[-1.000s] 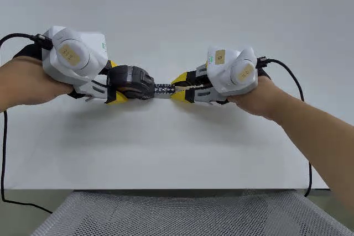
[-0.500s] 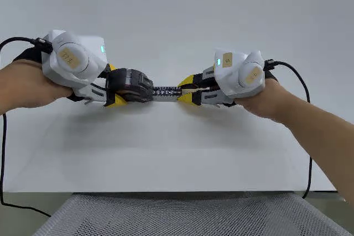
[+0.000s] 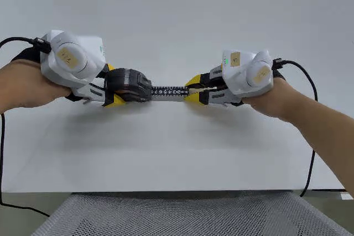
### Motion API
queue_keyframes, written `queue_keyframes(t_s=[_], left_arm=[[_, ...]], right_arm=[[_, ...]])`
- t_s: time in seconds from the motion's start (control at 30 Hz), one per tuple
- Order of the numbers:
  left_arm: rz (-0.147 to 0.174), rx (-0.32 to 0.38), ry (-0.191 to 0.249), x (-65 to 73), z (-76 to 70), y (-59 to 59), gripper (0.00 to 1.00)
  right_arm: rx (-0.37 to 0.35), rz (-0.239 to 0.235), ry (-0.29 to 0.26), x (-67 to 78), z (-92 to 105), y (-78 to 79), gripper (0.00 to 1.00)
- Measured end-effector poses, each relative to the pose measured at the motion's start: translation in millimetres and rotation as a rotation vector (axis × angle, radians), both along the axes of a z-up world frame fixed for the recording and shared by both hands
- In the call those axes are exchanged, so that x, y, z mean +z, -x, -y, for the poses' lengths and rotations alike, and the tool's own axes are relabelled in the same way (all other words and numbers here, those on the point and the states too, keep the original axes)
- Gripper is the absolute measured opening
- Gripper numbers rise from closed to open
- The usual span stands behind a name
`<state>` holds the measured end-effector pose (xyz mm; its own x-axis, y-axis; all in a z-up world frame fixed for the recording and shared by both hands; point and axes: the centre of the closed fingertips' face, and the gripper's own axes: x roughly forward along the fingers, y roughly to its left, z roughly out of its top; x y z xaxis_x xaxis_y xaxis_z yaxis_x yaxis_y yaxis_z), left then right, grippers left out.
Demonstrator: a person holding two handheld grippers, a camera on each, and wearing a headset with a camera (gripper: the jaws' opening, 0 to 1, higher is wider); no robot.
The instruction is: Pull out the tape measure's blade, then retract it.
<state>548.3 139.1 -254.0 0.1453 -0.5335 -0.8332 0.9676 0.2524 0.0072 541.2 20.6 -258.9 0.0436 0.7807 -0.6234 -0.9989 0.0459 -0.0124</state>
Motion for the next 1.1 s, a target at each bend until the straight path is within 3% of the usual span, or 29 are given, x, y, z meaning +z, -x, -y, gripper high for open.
queue_keyframes(t_s=[1.1], left_arm=[[0.000,-0.003,-0.004,-0.2,-0.7,1.0,0.29]], right_arm=[[-0.031,-0.004,0.045,-2.6,39.9,-2.1,0.09]])
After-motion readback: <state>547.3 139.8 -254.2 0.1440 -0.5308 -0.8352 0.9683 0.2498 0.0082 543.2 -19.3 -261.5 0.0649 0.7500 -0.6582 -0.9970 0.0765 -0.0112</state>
